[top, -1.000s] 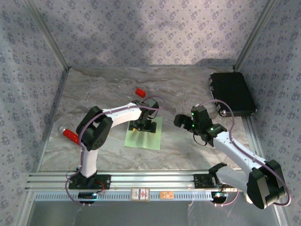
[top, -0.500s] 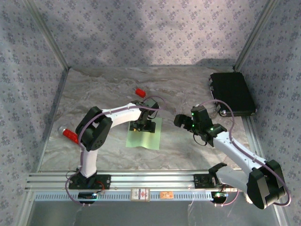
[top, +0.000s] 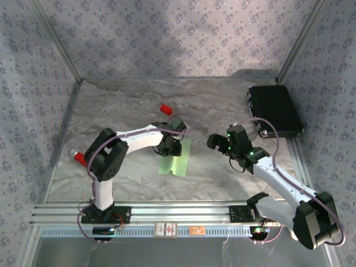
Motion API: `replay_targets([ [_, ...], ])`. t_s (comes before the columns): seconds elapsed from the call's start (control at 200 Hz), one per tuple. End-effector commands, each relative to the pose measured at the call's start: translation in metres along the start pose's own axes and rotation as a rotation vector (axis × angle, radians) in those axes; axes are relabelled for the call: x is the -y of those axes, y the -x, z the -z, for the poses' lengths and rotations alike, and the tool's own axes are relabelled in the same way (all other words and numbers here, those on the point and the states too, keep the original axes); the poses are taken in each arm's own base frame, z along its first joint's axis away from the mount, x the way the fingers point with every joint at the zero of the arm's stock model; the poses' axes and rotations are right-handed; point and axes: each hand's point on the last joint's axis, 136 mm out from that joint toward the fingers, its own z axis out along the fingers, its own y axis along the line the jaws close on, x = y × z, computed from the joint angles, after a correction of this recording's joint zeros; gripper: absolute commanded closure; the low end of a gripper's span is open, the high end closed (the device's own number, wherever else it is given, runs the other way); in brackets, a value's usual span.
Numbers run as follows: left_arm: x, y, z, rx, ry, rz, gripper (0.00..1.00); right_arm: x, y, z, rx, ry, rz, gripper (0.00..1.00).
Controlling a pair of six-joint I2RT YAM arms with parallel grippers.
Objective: Fold a paper plane with a square sheet of paper (pick it up from the middle)
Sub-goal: First fold the square sheet of paper in half at the center of the table.
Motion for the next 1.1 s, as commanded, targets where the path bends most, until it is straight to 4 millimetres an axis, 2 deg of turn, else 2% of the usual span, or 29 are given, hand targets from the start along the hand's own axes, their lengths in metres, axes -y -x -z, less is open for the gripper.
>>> replay_targets([
  [0.0, 0.024, 0.010, 0.022, 0.081, -0.139, -0.033, 0.60, 0.007, 0.004, 0.004, 0.039, -0.024, -0.025, 0.01],
  [0.18, 0.049, 0.020, 0.045, 0.112, -0.345, 0.002, 0.61, 0.011, 0.014, 0.011, 0.095, -0.044, -0.036, 0.01],
  [0.305, 0.079, 0.032, 0.074, 0.122, -0.658, 0.047, 0.60, 0.013, 0.023, 0.015, 0.130, -0.059, -0.068, 0.01],
  [0.39, 0.087, 0.040, 0.088, 0.117, -0.801, 0.082, 0.60, 0.006, 0.031, 0.019, 0.154, -0.029, -0.080, 0.01],
  [0.46, 0.085, 0.046, 0.093, 0.124, -0.858, 0.119, 0.59, 0.003, 0.035, 0.021, 0.177, -0.011, -0.091, 0.01],
  [0.69, 0.069, 0.053, 0.074, 0.130, -0.913, 0.268, 0.59, -0.018, 0.038, 0.018, 0.145, 0.080, -0.052, 0.01],
  [0.78, 0.070, 0.054, 0.064, 0.121, -0.934, 0.315, 0.60, -0.015, 0.035, 0.013, 0.110, 0.056, -0.048, 0.01],
  [0.894, 0.067, 0.051, 0.050, 0.123, -0.912, 0.359, 0.60, -0.021, 0.027, 0.007, 0.050, 0.088, -0.007, 0.01],
  [1.094, 0.068, 0.047, 0.033, 0.100, -0.846, 0.351, 0.61, -0.029, 0.018, -0.003, -0.022, 0.139, -0.001, 0.01],
])
